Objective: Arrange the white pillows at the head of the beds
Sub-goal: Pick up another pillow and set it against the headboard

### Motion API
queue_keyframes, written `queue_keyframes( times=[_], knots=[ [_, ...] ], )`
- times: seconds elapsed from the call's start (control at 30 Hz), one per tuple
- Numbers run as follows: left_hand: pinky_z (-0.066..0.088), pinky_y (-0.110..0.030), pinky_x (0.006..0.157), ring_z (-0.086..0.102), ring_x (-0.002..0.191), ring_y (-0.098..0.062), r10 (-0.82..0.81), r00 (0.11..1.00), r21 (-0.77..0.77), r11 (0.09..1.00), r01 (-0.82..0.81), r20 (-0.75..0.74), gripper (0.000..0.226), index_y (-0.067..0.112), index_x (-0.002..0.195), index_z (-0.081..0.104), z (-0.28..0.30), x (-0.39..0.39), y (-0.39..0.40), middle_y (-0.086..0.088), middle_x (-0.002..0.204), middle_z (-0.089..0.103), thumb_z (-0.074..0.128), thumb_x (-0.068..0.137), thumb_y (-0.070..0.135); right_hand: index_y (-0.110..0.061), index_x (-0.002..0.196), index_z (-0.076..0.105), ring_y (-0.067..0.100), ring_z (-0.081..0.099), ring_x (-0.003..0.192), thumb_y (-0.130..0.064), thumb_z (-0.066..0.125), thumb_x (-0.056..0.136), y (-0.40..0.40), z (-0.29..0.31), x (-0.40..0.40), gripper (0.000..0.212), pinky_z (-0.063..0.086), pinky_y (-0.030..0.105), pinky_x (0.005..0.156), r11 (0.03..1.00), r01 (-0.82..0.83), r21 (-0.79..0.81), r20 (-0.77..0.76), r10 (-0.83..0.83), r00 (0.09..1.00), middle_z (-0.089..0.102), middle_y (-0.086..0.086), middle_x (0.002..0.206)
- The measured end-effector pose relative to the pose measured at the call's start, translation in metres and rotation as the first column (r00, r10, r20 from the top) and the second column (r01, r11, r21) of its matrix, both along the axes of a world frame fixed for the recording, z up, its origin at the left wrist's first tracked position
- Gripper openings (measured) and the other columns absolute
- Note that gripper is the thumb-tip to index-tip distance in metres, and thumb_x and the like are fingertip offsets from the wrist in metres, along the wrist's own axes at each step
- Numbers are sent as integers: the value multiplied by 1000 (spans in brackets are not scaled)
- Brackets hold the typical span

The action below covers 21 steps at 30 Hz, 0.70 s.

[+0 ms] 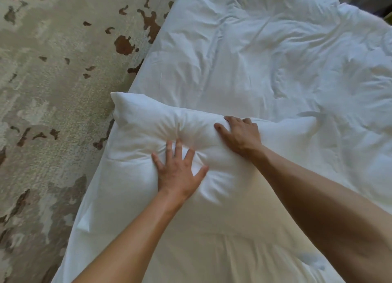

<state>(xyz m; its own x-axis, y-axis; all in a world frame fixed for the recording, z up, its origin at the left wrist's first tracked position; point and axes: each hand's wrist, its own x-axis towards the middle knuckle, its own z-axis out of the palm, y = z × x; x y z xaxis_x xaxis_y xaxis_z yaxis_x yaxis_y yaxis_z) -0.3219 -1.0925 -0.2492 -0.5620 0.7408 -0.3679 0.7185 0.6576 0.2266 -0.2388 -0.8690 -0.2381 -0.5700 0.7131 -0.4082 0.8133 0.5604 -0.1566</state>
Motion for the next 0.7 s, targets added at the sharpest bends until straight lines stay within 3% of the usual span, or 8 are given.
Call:
queue_keyframes(
  times=[0.13, 0.27, 0.37, 0.47, 0.57, 0.63, 0.7],
  knots=[
    [16, -73, 114, 19, 154, -30, -4, 999, -31, 1000, 3, -41, 81, 36, 148, 44, 10, 16, -2, -3, 164, 33, 23, 84, 82, -32, 149, 53, 35, 52, 133, -78, 24, 95, -24, -8, 28, 76, 36, 51, 109, 998, 42, 37, -50, -40, 998, 65, 2, 145],
    [35, -58, 106, 47, 131, -26, 5, 995, -13, 1000, -6, -98, 66, 32, 127, 60, 31, 32, -8, 3, 134, 59, 36, 84, 76, -29, 148, 53, 32, 55, 129, -74, 26, 99, -57, -6, 60, 73, 38, 49, 108, 996, 76, 50, -109, -70, 992, 67, -1, 142],
    [45, -46, 97, 54, 117, -28, -48, 995, -53, 998, 43, -86, 59, 26, 118, 65, 57, 44, -13, 0, 122, 63, 43, 85, 69, -28, 150, 50, 30, 56, 126, -72, 26, 101, -88, -1, 86, 70, 40, 47, 107, 994, 86, 66, -133, -76, 988, 66, -3, 142],
    [53, -41, 86, 62, 108, -29, 7, 1000, -24, 1000, -7, -7, 53, 21, 114, 65, 89, 53, -12, -4, 114, 67, 46, 89, 64, -28, 152, 47, 27, 55, 127, -70, 27, 102, -121, 9, 114, 69, 41, 46, 108, 992, 102, 68, -172, -89, 981, 62, -4, 147],
    [54, -41, 78, 61, 106, -29, -34, 992, 96, 994, 46, -123, 45, 18, 113, 60, 119, 55, -10, -5, 110, 63, 54, 90, 56, -26, 155, 44, 26, 51, 132, -68, 31, 102, -160, 19, 142, 69, 39, 46, 111, 991, 117, 60, -198, -104, 975, 58, -3, 152],
    [49, -45, 92, 52, 120, -30, -154, 958, 98, 978, 182, -241, 53, 17, 124, 57, 133, 54, -8, -9, 124, 59, 56, 88, 56, -25, 158, 41, 26, 49, 134, -66, 35, 101, -185, 25, 160, 70, 37, 45, 114, 993, 115, 26, -214, -106, 971, 54, -3, 157],
    [29, -55, 116, 35, 144, -33, -285, 919, -8, 956, 294, -273, 70, 18, 141, 50, 142, 50, -7, -13, 148, 47, 54, 88, 63, -26, 160, 37, 25, 46, 139, -66, 37, 100, -210, 33, 178, 72, 35, 45, 118, 995, 99, -2, -228, -97, 969, 48, -3, 162]
  ],
)
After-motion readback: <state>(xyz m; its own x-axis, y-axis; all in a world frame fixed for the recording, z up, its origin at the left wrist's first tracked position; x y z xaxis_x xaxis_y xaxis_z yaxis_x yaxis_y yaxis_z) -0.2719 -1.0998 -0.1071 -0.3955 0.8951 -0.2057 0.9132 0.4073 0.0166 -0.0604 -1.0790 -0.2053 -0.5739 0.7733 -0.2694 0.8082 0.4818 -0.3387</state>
